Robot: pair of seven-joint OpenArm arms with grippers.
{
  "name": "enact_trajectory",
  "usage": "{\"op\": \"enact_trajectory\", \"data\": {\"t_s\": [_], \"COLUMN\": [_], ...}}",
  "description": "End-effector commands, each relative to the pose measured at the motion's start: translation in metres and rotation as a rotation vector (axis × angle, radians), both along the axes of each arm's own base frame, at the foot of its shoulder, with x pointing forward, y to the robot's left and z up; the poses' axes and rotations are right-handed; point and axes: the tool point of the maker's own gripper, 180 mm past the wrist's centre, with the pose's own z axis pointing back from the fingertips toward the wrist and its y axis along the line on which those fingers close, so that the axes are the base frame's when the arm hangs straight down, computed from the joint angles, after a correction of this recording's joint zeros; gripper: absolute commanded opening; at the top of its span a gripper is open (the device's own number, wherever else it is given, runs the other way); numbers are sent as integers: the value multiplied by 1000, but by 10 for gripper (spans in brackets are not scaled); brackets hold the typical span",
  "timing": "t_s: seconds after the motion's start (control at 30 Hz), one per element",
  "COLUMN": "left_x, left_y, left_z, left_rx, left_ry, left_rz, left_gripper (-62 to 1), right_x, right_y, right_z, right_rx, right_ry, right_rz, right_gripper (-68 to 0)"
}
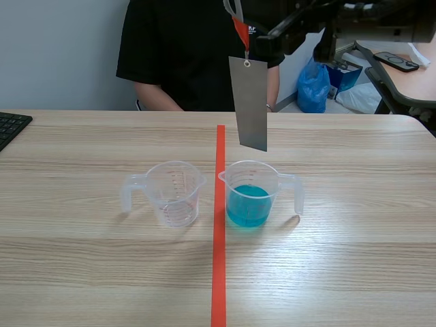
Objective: Do the redox reaction experiment.
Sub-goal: 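Move the plate over the blue solution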
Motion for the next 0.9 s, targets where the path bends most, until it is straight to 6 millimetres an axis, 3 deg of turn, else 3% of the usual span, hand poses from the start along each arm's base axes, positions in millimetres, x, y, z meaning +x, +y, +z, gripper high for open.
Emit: {"op": "enact_trajectory", "data": {"t_s": [0.0, 0.4, 0.87], "left_x": [1, 4, 6], "left_y": [1, -1, 1], "left_z": [3, 8, 10], "left_rx": [-4, -27, -37], "left_ry": [-10, -38, -41], "left_rz": [4, 7, 13], "left_gripper": [-571, -571, -571], "right_x": [0, 6, 7], "right_y": [-4, -19, -18], "right_z": [12, 5, -7], "right_rx": [4, -3, -3], "right_ry": [-34, -16, 18], "right_rz": [8, -1, 22], "right_gripper": [-662, -662, -662]}}
